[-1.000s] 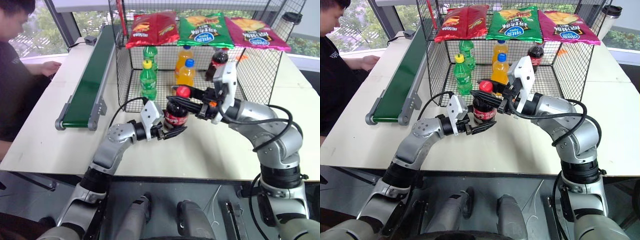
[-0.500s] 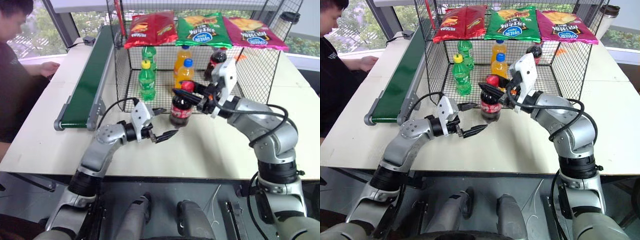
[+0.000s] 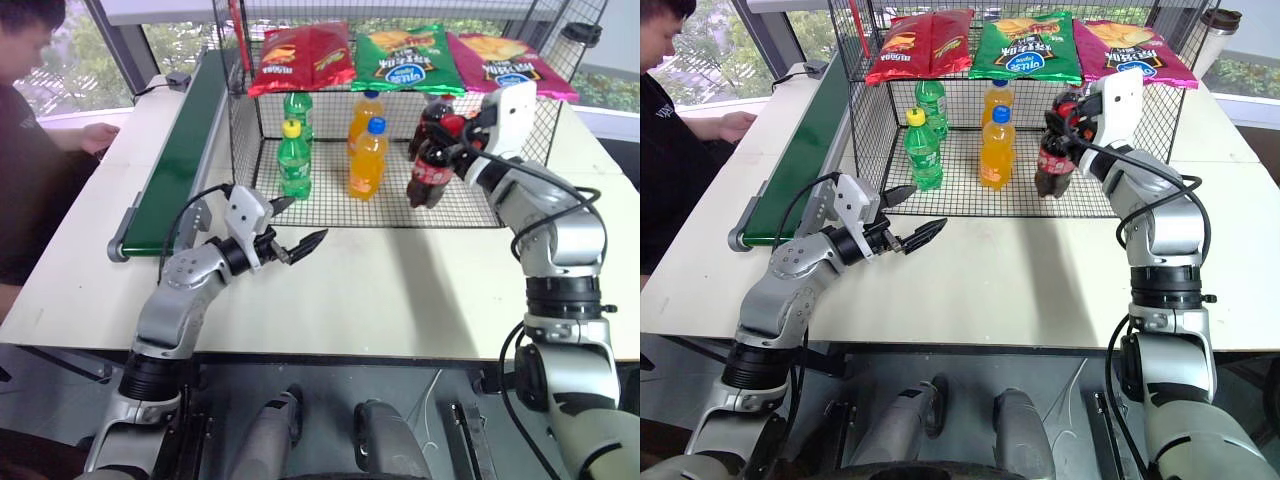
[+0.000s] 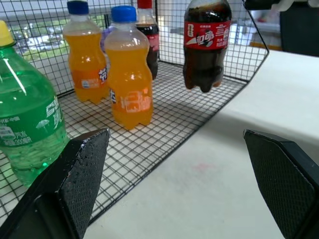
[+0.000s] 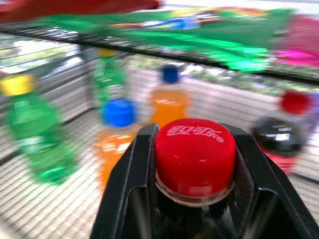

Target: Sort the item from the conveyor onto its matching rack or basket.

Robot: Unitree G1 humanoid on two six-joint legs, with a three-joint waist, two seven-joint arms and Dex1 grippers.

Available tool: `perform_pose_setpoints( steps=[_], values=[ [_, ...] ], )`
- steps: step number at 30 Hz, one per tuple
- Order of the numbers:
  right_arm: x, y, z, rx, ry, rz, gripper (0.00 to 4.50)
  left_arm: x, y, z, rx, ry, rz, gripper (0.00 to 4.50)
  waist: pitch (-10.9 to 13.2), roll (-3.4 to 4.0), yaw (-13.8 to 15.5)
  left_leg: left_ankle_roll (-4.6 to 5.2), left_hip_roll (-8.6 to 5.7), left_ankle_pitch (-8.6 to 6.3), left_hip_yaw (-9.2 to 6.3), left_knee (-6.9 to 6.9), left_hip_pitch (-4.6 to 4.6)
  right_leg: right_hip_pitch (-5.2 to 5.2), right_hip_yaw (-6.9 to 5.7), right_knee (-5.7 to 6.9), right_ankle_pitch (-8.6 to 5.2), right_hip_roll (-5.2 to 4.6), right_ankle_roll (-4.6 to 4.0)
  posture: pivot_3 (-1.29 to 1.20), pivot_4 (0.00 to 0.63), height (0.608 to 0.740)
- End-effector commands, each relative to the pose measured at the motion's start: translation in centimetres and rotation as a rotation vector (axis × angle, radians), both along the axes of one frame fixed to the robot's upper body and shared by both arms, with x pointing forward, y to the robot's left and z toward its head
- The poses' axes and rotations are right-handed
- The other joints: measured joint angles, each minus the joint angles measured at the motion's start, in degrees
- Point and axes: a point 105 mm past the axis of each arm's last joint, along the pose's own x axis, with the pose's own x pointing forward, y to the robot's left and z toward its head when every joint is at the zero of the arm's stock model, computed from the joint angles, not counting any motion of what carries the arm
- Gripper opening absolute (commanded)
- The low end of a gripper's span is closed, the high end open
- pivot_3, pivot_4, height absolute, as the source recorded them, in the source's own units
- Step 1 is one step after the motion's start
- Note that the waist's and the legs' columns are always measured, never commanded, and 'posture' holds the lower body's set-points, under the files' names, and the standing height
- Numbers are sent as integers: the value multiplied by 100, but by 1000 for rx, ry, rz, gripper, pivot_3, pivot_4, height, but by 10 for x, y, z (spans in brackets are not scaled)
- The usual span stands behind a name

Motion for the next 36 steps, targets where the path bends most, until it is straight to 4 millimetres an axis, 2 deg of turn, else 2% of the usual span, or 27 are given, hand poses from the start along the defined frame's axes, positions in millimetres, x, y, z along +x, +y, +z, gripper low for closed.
perform_pose_setpoints(
  steps=[1, 10, 20, 27, 36],
  values=[
    [2, -13, 31, 23, -138, -77, 1156, -2, -3, 13, -7, -57, -1, 4467, 0, 0, -2, 0, 0, 0, 0, 0, 1, 0, 0, 1, 0, 2, 0, 0, 150, 738],
    [25, -22, 14, 56, -135, -141, 1156, -3, -18, 9, -10, -52, -41, 4467, 3, 5, -16, 0, 2, 2, 5, 1, 4, 1, 6, 10, 0, 17, 0, 0, 150, 738],
    [35, -24, 4, 64, -134, -144, 1156, 3, -26, 12, -6, -74, -62, 4467, 3, 6, -16, -2, 2, 3, 5, 1, 7, 1, 8, 14, 1, 19, 0, 0, 150, 738],
    [34, -27, 1, 43, -133, -143, 4409, 3, -26, 11, -2, -76, -63, 4500, 3, 6, -19, -4, 2, 4, 4, 2, 19, 8, 9, 22, 1, 20, 0, 0, 150, 738],
    [20, -26, 3, -18, -137, -107, 4409, 3, -23, 8, 5, -70, -55, 4500, 3, 6, -9, -4, 3, 4, 3, 2, 23, 11, 11, 23, 1, 20, 0, 0, 150, 738]
  ],
)
